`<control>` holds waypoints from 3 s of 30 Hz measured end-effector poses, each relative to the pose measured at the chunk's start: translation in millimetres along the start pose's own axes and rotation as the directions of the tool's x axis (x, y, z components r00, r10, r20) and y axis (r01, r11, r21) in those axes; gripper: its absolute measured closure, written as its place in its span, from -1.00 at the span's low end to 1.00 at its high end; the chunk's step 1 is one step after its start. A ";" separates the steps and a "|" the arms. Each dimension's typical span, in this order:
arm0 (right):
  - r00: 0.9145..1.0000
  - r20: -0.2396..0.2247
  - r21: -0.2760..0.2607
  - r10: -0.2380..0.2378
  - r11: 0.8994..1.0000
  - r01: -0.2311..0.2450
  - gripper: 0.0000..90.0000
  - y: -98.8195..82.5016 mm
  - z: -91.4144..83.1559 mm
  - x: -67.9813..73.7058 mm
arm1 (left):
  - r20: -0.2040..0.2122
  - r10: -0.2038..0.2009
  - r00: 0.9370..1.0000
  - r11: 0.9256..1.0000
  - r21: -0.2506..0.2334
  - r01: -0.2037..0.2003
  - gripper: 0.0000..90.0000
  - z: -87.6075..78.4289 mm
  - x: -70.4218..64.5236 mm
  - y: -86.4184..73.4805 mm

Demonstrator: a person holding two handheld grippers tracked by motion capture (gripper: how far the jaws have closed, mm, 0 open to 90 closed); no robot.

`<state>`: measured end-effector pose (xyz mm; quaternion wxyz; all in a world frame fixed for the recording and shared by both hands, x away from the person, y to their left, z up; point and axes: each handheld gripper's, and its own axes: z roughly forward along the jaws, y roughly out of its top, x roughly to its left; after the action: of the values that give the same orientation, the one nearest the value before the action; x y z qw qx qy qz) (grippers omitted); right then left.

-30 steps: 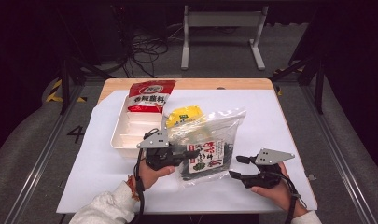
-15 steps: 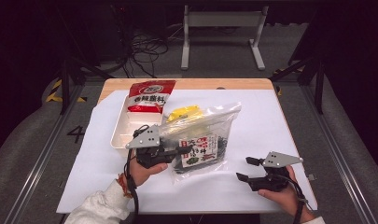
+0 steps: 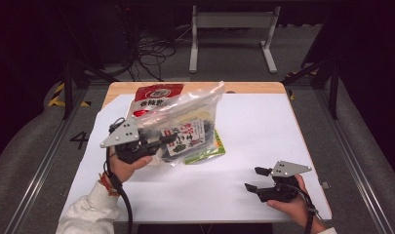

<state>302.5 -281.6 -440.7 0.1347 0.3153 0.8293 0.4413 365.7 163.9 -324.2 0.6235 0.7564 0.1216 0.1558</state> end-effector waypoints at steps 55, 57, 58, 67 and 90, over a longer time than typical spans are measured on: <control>0.999 -0.047 0.046 0.014 0.999 -0.011 -0.42 -6.4 13.7 3.4 | -0.196 0.077 0.978 0.976 0.214 -0.034 0.76 -43.6 97.5 -15.3; 0.999 -0.048 0.049 0.014 0.999 -0.012 -0.42 -6.7 13.9 3.3 | -0.182 0.085 0.980 0.970 0.241 -0.039 0.76 -41.1 97.4 -16.5; 0.999 -0.050 0.049 0.015 0.999 -0.012 -0.42 -6.9 14.0 3.0 | -0.183 0.111 0.977 0.962 0.267 -0.060 0.76 -39.6 97.1 -15.2; 0.998 -0.057 0.052 0.019 0.998 -0.016 -0.42 -7.2 14.5 3.0 | -0.186 0.102 0.977 0.960 0.275 -0.047 0.76 -39.8 97.3 -16.4; 0.997 -0.069 0.062 0.019 0.998 -0.014 -0.44 -8.2 16.8 4.0 | -0.277 -0.005 0.961 0.973 0.219 0.068 0.37 -36.7 93.0 -68.0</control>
<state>304.6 -271.5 -456.9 0.0925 0.3107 0.8440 0.4274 437.9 245.5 -376.7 0.5131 0.7913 0.2377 0.2326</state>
